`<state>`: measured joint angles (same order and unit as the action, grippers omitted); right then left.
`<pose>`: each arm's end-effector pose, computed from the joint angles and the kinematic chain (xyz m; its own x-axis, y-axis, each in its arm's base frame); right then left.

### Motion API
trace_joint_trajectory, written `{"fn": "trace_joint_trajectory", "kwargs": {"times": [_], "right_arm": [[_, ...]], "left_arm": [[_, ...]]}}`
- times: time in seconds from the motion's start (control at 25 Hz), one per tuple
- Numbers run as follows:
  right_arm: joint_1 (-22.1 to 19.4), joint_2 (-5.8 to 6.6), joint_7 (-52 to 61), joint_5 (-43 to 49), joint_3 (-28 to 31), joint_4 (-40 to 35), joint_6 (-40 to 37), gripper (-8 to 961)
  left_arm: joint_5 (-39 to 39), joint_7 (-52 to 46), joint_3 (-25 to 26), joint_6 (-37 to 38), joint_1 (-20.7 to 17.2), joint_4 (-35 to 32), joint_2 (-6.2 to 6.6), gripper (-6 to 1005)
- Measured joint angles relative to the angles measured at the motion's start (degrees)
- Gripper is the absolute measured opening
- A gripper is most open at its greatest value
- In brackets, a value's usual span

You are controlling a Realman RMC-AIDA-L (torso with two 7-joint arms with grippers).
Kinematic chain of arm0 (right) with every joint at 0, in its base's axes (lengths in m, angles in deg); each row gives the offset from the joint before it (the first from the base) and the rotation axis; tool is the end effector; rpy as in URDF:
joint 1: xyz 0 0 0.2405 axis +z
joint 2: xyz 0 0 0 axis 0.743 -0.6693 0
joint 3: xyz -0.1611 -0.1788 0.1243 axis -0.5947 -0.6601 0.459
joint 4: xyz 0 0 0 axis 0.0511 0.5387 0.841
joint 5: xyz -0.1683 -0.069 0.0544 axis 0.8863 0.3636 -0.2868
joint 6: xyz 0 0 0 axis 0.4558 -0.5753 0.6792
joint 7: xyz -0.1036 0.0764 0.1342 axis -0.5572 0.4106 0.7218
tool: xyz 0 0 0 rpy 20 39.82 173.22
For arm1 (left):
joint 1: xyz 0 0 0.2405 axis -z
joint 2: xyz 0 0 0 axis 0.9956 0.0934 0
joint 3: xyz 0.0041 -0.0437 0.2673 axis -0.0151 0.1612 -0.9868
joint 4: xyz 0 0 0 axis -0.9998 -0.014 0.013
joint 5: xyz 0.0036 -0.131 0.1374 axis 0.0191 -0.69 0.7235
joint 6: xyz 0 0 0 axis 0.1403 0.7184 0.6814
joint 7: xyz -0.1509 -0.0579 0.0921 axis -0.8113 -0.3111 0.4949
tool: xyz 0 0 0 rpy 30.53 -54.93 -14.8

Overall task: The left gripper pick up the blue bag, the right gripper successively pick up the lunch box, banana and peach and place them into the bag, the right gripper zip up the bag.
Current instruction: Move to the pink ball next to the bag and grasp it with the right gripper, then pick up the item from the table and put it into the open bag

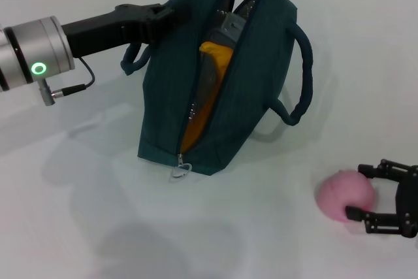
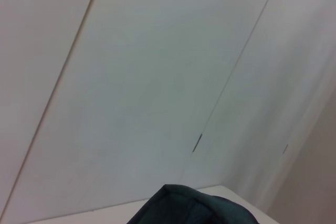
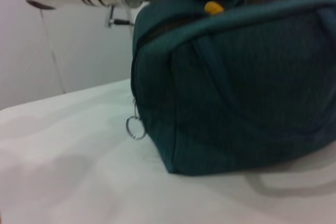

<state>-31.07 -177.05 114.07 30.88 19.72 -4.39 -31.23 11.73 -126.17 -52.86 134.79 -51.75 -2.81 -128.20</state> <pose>0.3174 0.2629 -0.0451 0.8663 -0.2360 -0.4403 -0.3666 -0.8990 -0.2394 -0.1988 0.3863 -0.0252 0.5460 0.4286 0.7198 0.6593 -0.7500 -0.0536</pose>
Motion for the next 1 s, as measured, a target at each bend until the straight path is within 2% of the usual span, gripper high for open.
{"fn": "trace_joint_trajectory", "kwargs": {"times": [0.16,0.6,0.8,1.0], "right_arm": [[1.2,-0.11,2.0,2.4,0.0,0.0,0.2,833],[1.5,-0.18,2.1,2.1,0.3,0.0,0.1,826],[1.3,-0.15,2.1,0.9,0.9,-0.4,-0.8,658],[0.7,0.37,0.5,-6.1,1.0,-0.6,-5.4,424]], "left_arm": [[0.0,0.0,0.0,0.0,0.1,-0.1,-0.02,41],[0.0,0.0,0.0,0.0,0.2,-0.1,0.14,41],[0.0,0.0,0.0,0.0,0.2,-0.1,0.26,41],[0.0,0.1,0.0,0.1,0.0,-0.2,0.32,41]]}}
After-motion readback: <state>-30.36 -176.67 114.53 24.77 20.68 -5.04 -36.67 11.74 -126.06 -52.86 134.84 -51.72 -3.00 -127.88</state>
